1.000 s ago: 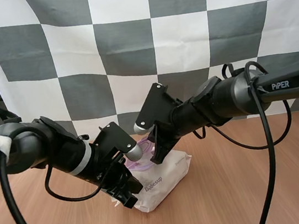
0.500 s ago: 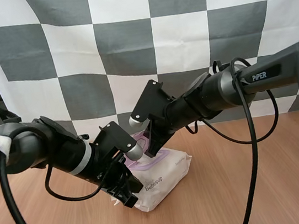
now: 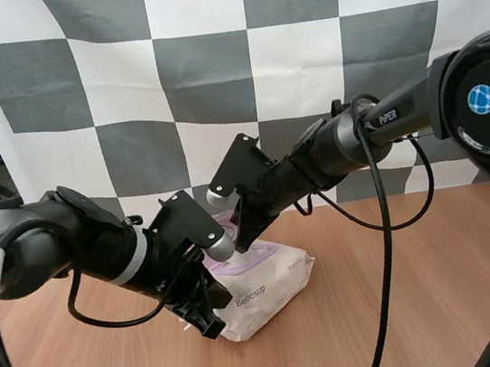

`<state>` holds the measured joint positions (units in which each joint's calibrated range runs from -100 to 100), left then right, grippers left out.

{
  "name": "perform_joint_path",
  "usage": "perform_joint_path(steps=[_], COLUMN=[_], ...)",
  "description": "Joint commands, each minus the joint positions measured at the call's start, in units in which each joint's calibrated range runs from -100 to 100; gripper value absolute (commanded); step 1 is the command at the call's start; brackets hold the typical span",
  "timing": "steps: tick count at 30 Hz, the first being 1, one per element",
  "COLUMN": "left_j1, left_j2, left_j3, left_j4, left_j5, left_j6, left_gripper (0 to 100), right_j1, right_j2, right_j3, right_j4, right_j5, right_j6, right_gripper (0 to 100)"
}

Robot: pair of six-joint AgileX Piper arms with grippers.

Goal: Open the wet wipes lid

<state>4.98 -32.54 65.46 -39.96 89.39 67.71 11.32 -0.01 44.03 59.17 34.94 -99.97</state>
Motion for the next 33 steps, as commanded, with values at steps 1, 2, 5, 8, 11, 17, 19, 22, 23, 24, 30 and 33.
perform_joint_path(steps=[1, 2, 5, 8, 11, 17, 19, 22, 23, 24, 30, 33], left_j1=[0.02, 0.02, 0.02, 0.02, 0.02, 0.02, 0.02, 0.02, 0.02, 0.02, 0.02, 0.02], left_j2=[-0.07, -0.07, -0.07, -0.07, -0.07, -0.07, -0.07, -0.07, -0.07, -0.07, -0.07, -0.07], left_j3=[-0.04, -0.04, -0.04, -0.04, -0.04, -0.04, -0.04, -0.04, -0.04, -0.04, -0.04, -0.04], left_j4=[0.12, 0.16, 0.44, 0.79, 0.9, 0.9, 0.9, 0.9, 0.9, 0.9, 1.31, 2.47], left_j5=[0.22, 0.22, 0.41, 0.62, 0.62, 0.56, 0.17, 0.0, 0.0, 0.0, -3.6, -8.65], left_j6=[-0.48, -0.78, -1.27, -1.82, -1.93, -2.01, -2.01, -2.26, -2.37, -2.47, -3.97, -5.49], left_gripper=[0, 0, 0, 0, 0, 0, 0, 0, 0, 0, 0, 0], right_j1=[0.03, 0.03, 0.03, 0.03, 0.09, 1.58, 1.83, 1.83, 1.83, 1.83, 1.76, 0.87], right_j2=[0.96, 1.51, 2.82, 4.33, 5.91, 7.36, 7.36, 7.36, 7.36, 7.36, 5.6, 2.46], right_j3=[-0.69, -0.88, -1.05, -1.61, -2.5, -3.74, -3.74, -3.61, -3.61, -3.61, -3.46, -3.16], right_j4=[0.12, 0.12, 0.12, 0.55, 1.48, 1.74, 1.74, 1.74, 1.74, 1.74, 1.33, -5.22], right_j5=[0.07, 0.07, -0.27, -0.05, 0.12, -1.68, -4.31, -10.77, -12.39, -13.75, -19.21, -15.77], right_j6=[-0.03, -0.03, -0.03, -0.03, -0.03, -0.03, -0.03, -0.03, -0.03, -0.03, -0.03, -0.03], right_gripper=[0, 0, 0, 0, 0, 0, 0, 0, 0, 0, 0, 0])
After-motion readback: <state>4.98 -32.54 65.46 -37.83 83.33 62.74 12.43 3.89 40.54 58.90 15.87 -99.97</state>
